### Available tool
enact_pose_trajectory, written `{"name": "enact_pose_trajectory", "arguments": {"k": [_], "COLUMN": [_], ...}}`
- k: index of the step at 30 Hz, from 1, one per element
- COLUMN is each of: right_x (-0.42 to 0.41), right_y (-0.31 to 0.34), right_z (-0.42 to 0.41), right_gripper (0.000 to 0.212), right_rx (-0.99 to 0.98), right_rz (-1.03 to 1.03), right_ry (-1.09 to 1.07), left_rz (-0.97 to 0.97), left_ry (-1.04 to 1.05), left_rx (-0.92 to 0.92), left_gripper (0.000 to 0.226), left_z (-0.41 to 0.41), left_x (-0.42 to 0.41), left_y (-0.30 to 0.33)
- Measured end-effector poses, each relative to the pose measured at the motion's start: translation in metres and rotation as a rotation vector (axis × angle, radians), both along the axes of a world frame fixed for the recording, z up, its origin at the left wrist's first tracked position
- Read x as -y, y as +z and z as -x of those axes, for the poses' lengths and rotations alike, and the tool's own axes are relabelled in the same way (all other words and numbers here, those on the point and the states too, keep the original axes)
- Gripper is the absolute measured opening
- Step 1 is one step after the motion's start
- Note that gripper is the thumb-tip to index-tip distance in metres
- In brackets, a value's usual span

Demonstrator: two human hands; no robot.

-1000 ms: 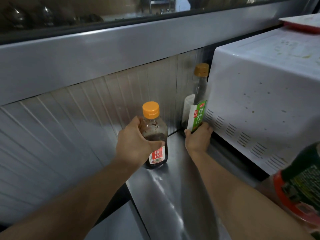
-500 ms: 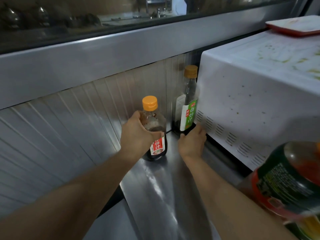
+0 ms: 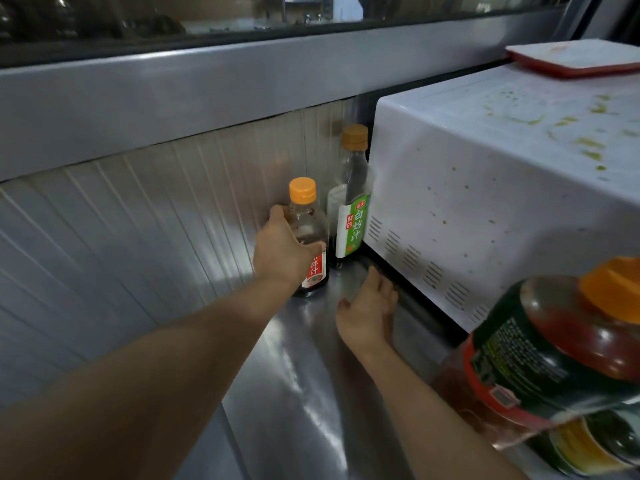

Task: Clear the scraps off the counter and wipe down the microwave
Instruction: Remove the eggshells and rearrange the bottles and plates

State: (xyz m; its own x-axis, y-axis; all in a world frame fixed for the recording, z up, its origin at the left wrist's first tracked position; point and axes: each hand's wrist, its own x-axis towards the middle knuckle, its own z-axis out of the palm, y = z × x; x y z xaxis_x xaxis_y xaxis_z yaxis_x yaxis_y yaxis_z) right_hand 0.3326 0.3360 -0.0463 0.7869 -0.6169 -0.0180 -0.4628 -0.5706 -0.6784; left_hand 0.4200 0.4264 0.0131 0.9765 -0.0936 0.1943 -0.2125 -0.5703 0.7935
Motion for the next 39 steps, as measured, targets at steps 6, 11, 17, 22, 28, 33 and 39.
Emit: {"name": "enact_pose_trajectory", "arguments": {"k": [6, 11, 17, 22, 28, 33, 39], "right_x": [-0.004, -0.002, 0.002, 0.001, -0.01, -0.032, -0.065], "right_y": [0.001, -0.005, -0.012, -0.01, 0.001, 0.025, 0.068], "right_z": [0.005, 0.007, 0.012, 0.013, 0.025, 0.047, 0.087], "right_gripper": [0.074, 0.078, 0.082, 0.083, 0.082, 0.078, 0.067], "right_rx": [0.004, 0.022, 0.027, 0.032, -0.027, -0.139, -0.208], "right_rz": [-0.066, -0.057, -0.002, 0.009, 0.077, 0.172, 0.297], "right_ry": [0.022, 0.035, 0.049, 0.071, 0.128, 0.18, 0.272], "left_rz": [-0.035, -0.212, -0.263, -0.288, -0.39, -0.604, -0.829], "left_ry": [0.092, 0.09, 0.126, 0.155, 0.079, -0.054, -0.188], "left_rx": [-0.031, -0.125, -0.09, -0.077, -0.143, -0.2, -0.137], "left_gripper": [0.061, 0.055, 0.055, 0.054, 0.057, 0.052, 0.059], "left_z": [0.019, 0.016, 0.006, 0.007, 0.021, 0.042, 0.084], "left_x": [-0.008, -0.006, 0.008, 0.011, -0.006, -0.036, -0.078], "left_y": [-0.026, -0.043, -0.044, -0.042, -0.024, 0.005, 0.047]}}
